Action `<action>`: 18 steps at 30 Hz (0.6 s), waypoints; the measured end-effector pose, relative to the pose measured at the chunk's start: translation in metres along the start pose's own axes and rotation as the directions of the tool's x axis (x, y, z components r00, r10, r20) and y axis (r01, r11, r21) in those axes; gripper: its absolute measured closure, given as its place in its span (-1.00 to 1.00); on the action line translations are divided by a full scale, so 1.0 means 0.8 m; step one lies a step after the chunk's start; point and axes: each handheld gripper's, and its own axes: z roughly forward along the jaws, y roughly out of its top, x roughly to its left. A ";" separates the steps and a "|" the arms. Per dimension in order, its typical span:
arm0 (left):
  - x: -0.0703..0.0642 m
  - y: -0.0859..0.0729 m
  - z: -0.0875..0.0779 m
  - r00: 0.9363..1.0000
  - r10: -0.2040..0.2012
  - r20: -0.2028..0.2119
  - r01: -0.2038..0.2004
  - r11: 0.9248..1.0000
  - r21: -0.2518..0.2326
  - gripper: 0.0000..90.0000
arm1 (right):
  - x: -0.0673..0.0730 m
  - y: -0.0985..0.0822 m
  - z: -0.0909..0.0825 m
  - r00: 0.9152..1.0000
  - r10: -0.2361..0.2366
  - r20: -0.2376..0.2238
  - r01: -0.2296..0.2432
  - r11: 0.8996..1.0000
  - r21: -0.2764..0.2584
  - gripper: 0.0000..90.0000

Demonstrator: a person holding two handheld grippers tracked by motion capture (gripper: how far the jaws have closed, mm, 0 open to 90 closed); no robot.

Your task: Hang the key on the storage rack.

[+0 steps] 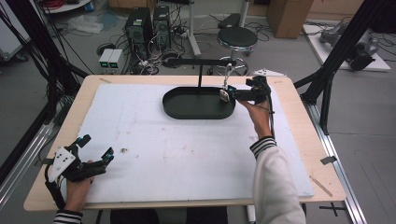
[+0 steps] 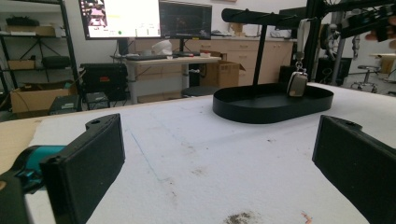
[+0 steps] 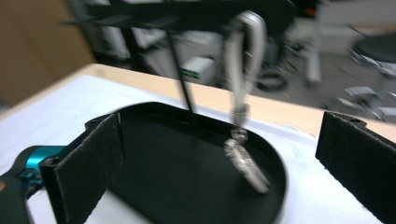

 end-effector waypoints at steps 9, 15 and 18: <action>0.000 0.000 0.000 1.000 -0.001 0.000 0.001 1.000 0.001 -0.94 | 0.028 -0.038 -0.088 0.976 -0.188 -0.112 0.174 0.977 -0.124 -0.99; 0.000 0.000 0.000 1.000 0.001 0.000 -0.001 1.000 0.000 -0.94 | 0.048 -0.089 -0.138 0.971 -0.228 -0.072 0.206 0.951 -0.229 -0.99; 0.000 0.000 0.000 1.000 0.003 -0.001 -0.003 1.000 0.000 -0.94 | 0.049 -0.118 -0.150 0.974 -0.213 -0.078 0.188 0.951 -0.246 -0.99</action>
